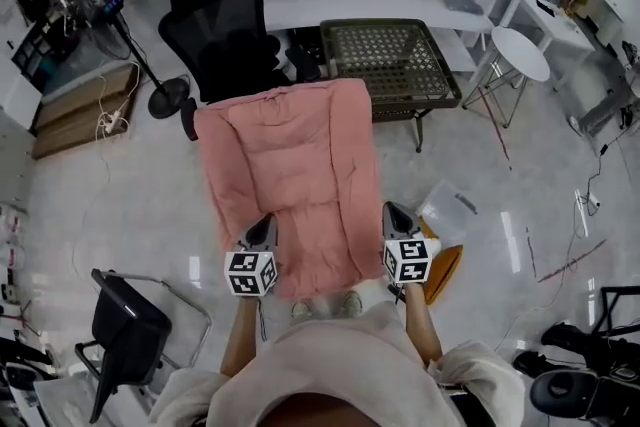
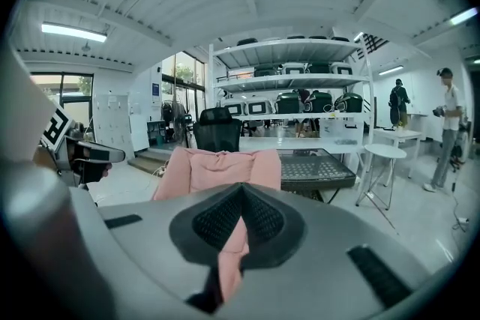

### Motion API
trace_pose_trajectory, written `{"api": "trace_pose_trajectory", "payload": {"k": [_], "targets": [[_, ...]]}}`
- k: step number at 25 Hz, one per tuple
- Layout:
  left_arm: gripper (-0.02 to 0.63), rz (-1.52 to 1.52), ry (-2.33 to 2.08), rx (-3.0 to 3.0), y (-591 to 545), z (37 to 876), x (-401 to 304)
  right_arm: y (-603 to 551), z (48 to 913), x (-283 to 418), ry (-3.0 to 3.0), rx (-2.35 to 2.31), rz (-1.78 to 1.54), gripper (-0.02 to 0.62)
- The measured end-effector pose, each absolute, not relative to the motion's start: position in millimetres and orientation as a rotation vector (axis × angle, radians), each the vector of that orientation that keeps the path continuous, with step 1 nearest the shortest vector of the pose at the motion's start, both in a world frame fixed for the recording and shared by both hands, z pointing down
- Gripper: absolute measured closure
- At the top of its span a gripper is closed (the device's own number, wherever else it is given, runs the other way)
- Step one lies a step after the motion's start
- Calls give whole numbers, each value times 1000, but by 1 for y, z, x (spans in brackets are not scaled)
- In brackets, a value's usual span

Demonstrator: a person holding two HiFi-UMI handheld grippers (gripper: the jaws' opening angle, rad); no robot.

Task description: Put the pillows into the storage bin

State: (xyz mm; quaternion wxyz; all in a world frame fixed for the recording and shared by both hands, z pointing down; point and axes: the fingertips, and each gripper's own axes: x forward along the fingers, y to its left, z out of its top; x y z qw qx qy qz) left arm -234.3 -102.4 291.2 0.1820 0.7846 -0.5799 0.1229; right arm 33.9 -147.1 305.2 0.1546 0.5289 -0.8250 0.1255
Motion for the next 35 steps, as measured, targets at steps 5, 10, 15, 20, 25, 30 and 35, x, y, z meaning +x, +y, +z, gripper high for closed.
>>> {"api": "trace_pose_trajectory", "payload": {"k": [5,10,15,20,25,30,35], "targets": [[594,315,-1675,2221,-101,275,-238,-131,298,42,-2365,1495,345,598],[594,285,-1707,2230,-102,264,-241,-125,296,40,-2368,1476,320,597],[594,266,-1728,2235,-97,257,-244,-120,290,34,-2383,1471,299,598],[594,264,-1733,2236,-96,254,-246,-121,288,30,-2393,1460,295,598],[594,265,-1724,2225,-92,260,-249,-120,290,25,-2387,1455,292,598],[594,271,-1715,2232,-93,262,-250,-121,289,20,-2391,1453,289,598],[594,265,-1709,2238,-89,261,-250,-120,287,17,-2393,1452,280,598]]}}
